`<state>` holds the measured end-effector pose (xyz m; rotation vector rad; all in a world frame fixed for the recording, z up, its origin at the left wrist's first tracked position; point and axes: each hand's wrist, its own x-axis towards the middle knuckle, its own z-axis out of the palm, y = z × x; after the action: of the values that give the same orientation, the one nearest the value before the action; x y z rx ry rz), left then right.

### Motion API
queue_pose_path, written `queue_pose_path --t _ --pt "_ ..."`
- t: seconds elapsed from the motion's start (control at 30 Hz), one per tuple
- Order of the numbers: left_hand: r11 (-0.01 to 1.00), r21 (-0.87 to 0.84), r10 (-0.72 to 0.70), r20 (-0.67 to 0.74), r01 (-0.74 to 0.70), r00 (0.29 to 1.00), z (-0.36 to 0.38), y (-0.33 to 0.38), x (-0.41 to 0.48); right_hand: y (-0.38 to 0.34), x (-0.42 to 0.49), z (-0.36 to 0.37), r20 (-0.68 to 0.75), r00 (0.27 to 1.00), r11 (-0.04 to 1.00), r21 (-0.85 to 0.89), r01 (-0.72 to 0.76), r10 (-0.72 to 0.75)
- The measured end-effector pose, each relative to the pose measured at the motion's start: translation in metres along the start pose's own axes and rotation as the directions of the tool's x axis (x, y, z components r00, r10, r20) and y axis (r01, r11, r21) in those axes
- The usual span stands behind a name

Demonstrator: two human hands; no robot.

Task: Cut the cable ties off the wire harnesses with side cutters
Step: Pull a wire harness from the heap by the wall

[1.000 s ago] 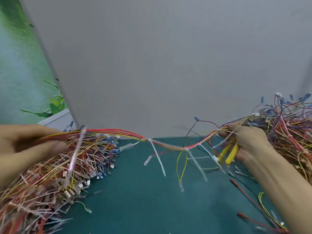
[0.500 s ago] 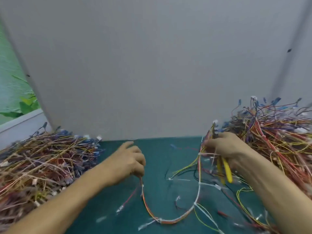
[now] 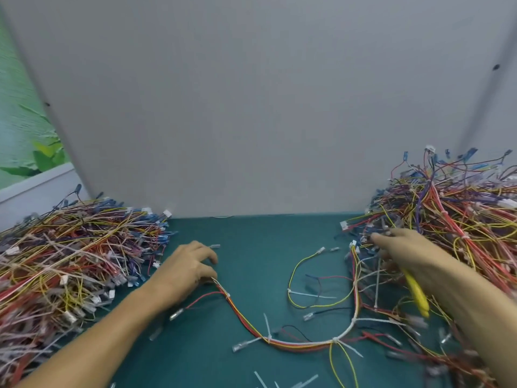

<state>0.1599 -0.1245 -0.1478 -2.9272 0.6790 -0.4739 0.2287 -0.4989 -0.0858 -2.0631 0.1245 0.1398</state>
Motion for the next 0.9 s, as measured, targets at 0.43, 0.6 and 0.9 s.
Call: queue_pose_path --t 0.43,0.6,0.9 --pt "0.661 0.041 -0.749 -0.011 0.749 0.662 -0.035 0.062 0.002 0.019 -0.037 0.03 0.013 0.974 0.56 -0.817 0.141 -0.226" --pt "0.603 0.126 -0.779 0.302 0.787 0.549 -0.01 0.098 0.012 0.034 -0.034 0.068 0.059 0.984 0.433 -0.893 0.126 -0.165" --pt "0.584 -0.25 -0.767 0.142 0.773 0.626 -0.004 0.049 0.003 -0.009 -0.022 0.095 0.114 0.978 0.848 -0.489 0.206 -0.172"
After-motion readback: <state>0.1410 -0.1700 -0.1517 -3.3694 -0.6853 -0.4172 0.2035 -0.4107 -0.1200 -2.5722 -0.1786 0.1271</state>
